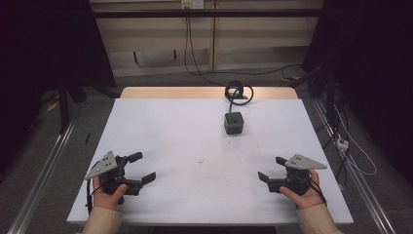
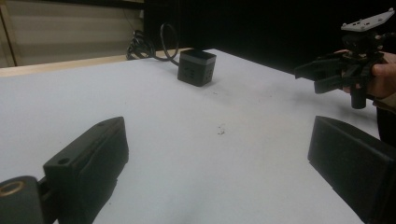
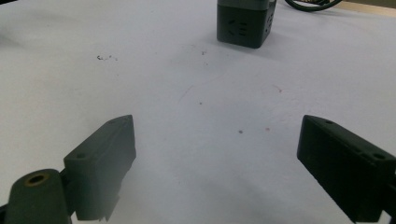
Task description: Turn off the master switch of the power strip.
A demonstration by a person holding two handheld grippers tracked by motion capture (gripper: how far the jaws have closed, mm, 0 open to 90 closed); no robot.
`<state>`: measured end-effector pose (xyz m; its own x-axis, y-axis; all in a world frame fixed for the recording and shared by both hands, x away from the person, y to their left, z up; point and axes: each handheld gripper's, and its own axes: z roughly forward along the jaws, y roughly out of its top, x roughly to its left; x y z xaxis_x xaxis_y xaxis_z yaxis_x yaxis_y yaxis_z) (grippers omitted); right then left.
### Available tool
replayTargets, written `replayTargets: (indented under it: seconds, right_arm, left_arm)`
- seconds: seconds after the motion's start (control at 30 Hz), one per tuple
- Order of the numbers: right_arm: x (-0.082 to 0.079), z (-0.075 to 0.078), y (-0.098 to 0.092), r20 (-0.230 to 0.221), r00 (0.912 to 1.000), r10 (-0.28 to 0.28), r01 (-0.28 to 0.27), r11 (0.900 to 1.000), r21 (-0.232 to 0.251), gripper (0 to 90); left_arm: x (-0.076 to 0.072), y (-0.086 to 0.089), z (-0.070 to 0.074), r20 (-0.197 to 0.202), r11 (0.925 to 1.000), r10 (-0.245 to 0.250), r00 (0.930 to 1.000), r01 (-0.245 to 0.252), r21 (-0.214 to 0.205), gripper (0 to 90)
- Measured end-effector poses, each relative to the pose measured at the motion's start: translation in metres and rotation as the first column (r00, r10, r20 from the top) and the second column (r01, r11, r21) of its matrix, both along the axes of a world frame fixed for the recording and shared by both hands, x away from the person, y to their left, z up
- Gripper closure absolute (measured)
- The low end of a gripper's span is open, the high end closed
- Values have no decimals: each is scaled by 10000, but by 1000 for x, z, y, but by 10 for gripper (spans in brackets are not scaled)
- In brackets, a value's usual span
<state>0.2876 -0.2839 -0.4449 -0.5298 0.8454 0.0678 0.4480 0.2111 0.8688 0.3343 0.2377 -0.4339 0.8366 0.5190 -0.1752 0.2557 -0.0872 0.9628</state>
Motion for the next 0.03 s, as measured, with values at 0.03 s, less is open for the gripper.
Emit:
replayTargets:
  seconds: [0.03]
  right_arm:
    - [0, 0, -1, 2, 10000, -31, 31, 10000, 21, 115]
  left_arm:
    - [0, 0, 0, 6, 10000, -3, 10000, 3, 2, 47]
